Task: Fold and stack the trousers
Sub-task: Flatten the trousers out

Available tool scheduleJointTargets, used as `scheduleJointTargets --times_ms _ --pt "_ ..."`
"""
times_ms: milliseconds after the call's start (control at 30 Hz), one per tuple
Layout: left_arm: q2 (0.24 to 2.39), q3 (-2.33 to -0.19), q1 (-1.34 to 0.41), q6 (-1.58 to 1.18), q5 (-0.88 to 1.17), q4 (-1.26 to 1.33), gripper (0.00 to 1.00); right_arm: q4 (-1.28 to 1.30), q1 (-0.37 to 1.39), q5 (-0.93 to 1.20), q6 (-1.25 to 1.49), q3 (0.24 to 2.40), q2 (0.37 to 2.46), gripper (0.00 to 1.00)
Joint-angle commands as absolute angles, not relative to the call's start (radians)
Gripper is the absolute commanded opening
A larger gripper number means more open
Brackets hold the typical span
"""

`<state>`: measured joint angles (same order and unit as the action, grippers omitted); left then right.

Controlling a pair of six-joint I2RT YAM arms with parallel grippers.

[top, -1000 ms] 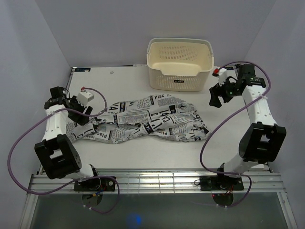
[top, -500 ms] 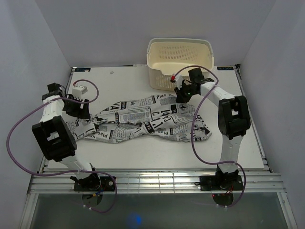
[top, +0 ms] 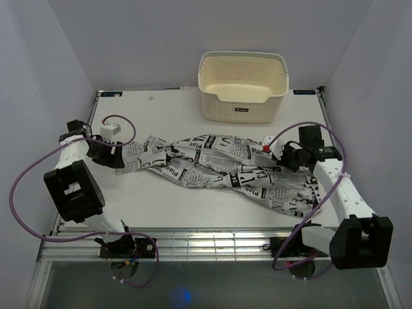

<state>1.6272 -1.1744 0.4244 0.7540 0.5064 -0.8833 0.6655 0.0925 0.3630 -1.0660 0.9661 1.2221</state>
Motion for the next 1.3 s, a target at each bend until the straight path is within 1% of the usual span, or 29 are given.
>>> scheduleJointTargets --times_ms 0,100,200,300,333,400,533,633,700,767,800,867,900,967,1033,1100,1133,1167,1267 --pt "1.592 -1.176 0.437 0.706 0.567 -0.828 0.8 0.744 0.1 0.318 -1.261 0.818 1.131 0.08" --pt "1.65 -1.23 0.437 0.606 0.633 -0.798 0.77 0.703 0.097 0.285 -1.269 0.753 1.097 0.08" --pt "1.738 -1.31 0.437 0.522 0.661 -0.753 0.79 0.693 0.094 0.284 -1.255 0.742 1.1 0.08" --pt "1.87 -1.428 0.436 0.419 0.621 -0.723 0.8 0.689 0.092 0.288 -1.235 0.758 1.104 0.08" --pt "1.903 -1.483 0.436 0.385 0.577 -0.707 0.82 0.687 0.091 0.287 -1.23 0.762 1.114 0.08" --pt "1.994 -1.528 0.436 0.356 0.528 -0.69 0.83 0.684 0.087 0.287 -1.223 0.782 1.124 0.08" --pt "2.098 -1.604 0.43 0.345 0.485 -0.693 0.83 0.681 0.081 0.284 -1.21 0.811 1.155 0.08" --pt "2.132 -1.615 0.405 0.373 0.469 -0.724 0.78 0.677 0.072 0.281 -1.193 0.833 1.178 0.08" --pt "2.123 -1.568 0.4 0.403 0.483 -0.729 0.76 0.673 0.064 0.284 -1.184 0.842 1.189 0.08" --pt "2.092 -1.53 0.397 0.431 0.488 -0.733 0.7 0.669 0.058 0.287 -1.178 0.857 1.203 0.08" --pt "2.08 -1.513 0.397 0.464 0.5 -0.741 0.58 0.67 0.051 0.287 -1.172 0.862 1.207 0.08" --pt "2.022 -1.459 0.403 0.5 0.511 -0.771 0.49 0.669 0.043 0.287 -1.17 0.877 1.219 0.08" --pt "1.997 -1.442 0.408 0.547 0.553 -0.788 0.48 0.669 0.032 0.29 -1.167 0.884 1.223 0.08" --pt "1.933 -1.373 0.41 0.571 0.558 -0.802 0.5 0.669 0.023 0.301 -1.163 0.9 1.233 0.08" --pt "1.916 -1.344 0.41 0.595 0.551 -0.811 0.44 0.67 0.023 0.311 -1.154 0.91 1.238 0.08" --pt "1.911 -1.342 0.41 0.598 0.543 -0.816 0.3 0.67 0.02 0.316 -1.149 0.922 1.239 0.08" --pt "1.911 -1.347 0.411 0.606 0.551 -0.836 0.09 0.67 0.021 0.318 -1.146 0.926 1.238 0.08" --pt "1.908 -1.361 0.414 0.606 0.555 -0.845 0.0 0.67 0.021 0.316 -1.144 0.93 1.236 0.08" --pt "1.841 -1.412 0.437 0.621 0.594 -0.883 0.0 0.672 0.017 0.307 -1.14 0.946 1.233 0.08"
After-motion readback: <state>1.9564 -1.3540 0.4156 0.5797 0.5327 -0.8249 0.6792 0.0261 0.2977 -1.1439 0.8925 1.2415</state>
